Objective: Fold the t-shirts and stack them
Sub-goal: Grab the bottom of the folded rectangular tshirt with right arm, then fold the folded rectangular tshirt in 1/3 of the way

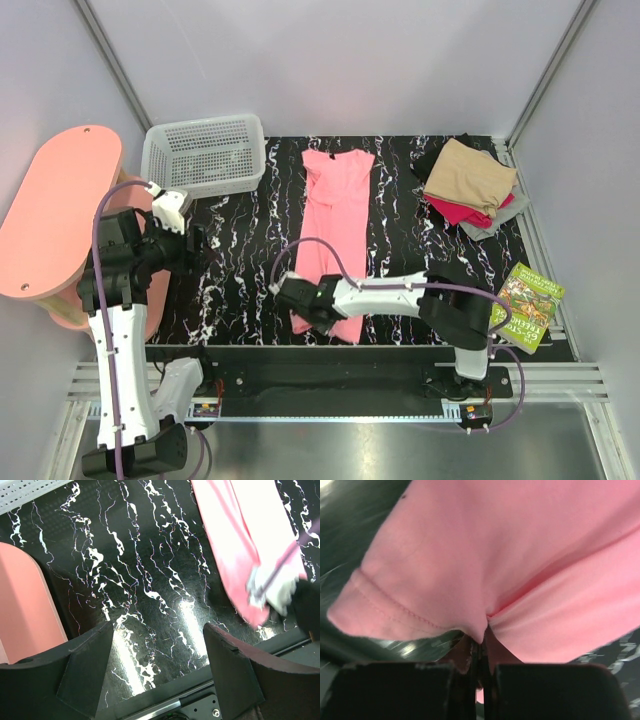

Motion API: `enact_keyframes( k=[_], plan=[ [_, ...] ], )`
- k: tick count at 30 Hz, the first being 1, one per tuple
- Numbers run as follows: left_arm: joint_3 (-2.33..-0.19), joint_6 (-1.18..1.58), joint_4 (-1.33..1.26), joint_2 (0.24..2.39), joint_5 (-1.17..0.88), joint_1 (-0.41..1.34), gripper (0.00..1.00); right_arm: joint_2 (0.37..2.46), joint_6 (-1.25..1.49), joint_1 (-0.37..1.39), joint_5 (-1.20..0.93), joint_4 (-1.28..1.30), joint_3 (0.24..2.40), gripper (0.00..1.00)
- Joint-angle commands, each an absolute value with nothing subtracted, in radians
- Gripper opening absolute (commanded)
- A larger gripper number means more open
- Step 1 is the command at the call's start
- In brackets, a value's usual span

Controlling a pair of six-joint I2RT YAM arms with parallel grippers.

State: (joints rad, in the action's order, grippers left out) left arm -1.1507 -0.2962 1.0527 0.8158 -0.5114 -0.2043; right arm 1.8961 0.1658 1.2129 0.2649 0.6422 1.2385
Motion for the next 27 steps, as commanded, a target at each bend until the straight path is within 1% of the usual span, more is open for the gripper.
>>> enact_keyframes(
  k=[1,5,9,18,22,27],
  plan=[
    [-1.186,-0.302,1.02,0.819,-0.518,-0.202,0.78,1.835,0.278,1.325,0.041,0.722,1.193,0.0],
    [-1.167,-0.304,1.011,0.812,-0.523,-0.202,0.78,1.743,0.305,1.341,0.067,0.77,1.204,0.0],
    [-1.16,-0.302,1.006,0.81,-0.529,-0.202,0.78,1.706,0.276,1.321,0.178,0.804,1.23,0.01],
    [-1.15,-0.313,1.002,0.813,-0.511,-0.204,0.78,1.781,0.15,1.158,0.176,0.825,1.406,0.0],
    [-1.147,-0.321,0.997,0.824,-0.503,-0.202,0.78,1.845,0.089,1.092,0.176,0.834,1.53,0.0],
    [-1.146,-0.336,0.996,0.831,-0.48,-0.202,0.78,1.913,0.022,1.031,0.189,0.87,1.629,0.0]
  ],
)
